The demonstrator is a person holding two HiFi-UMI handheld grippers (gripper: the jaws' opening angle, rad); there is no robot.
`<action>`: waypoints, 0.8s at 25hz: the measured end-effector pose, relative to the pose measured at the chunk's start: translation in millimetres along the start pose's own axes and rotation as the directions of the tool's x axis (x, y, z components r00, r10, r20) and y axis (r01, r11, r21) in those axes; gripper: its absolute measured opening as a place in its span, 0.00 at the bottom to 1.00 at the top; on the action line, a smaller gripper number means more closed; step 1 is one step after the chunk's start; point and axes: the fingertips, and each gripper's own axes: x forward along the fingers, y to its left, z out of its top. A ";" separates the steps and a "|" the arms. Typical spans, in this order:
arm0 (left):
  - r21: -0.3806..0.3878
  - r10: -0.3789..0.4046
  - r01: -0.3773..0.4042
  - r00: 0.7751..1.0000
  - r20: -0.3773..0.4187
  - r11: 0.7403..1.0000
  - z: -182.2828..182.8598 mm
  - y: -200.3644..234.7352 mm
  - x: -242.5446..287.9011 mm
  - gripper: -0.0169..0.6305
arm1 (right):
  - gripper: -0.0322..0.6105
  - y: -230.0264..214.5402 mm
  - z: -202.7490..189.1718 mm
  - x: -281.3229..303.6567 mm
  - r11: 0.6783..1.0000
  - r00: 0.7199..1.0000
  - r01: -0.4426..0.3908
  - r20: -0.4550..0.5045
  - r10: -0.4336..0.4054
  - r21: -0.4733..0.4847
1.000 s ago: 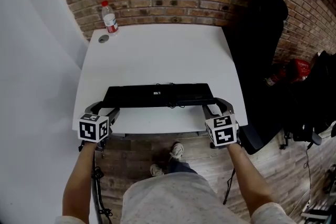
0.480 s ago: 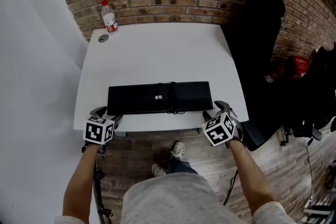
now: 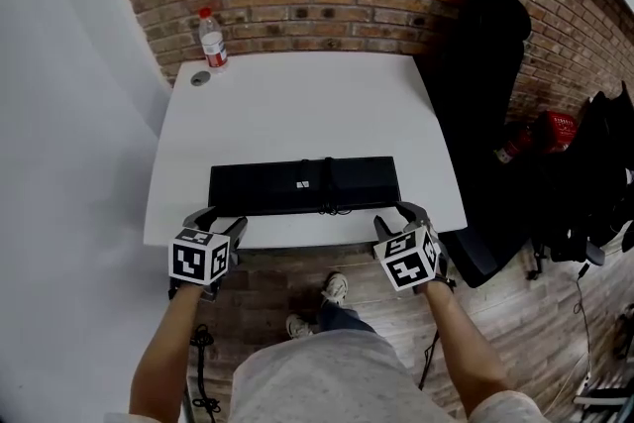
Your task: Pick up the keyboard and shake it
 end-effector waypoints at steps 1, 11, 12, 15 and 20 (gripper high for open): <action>-0.004 -0.013 0.013 1.000 0.020 1.000 5.0 -7.9 -1.8 0.41 | 0.34 5.1 5.6 -4.0 1.000 1.000 -0.010 0.020 0.010 0.022; 0.007 -0.122 0.123 0.970 0.212 0.992 63.9 -84.7 -25.1 0.26 | 0.23 48.3 73.6 -47.5 0.984 0.975 -0.076 0.221 0.039 0.163; 0.009 -0.127 0.128 0.967 0.223 0.992 67.2 -89.2 -27.9 0.24 | 0.20 49.3 79.7 -52.7 0.982 0.970 -0.076 0.240 0.032 0.174; 0.012 -0.120 0.121 0.960 0.254 0.993 72.0 -94.5 -37.5 0.17 | 0.11 48.7 94.4 -69.1 0.976 0.955 -0.064 0.295 -0.001 0.210; -0.039 -0.061 0.078 0.947 0.317 0.996 79.4 -87.6 -57.9 0.02 | 0.06 44.5 107.4 -92.1 0.955 0.933 -0.110 0.359 0.004 0.276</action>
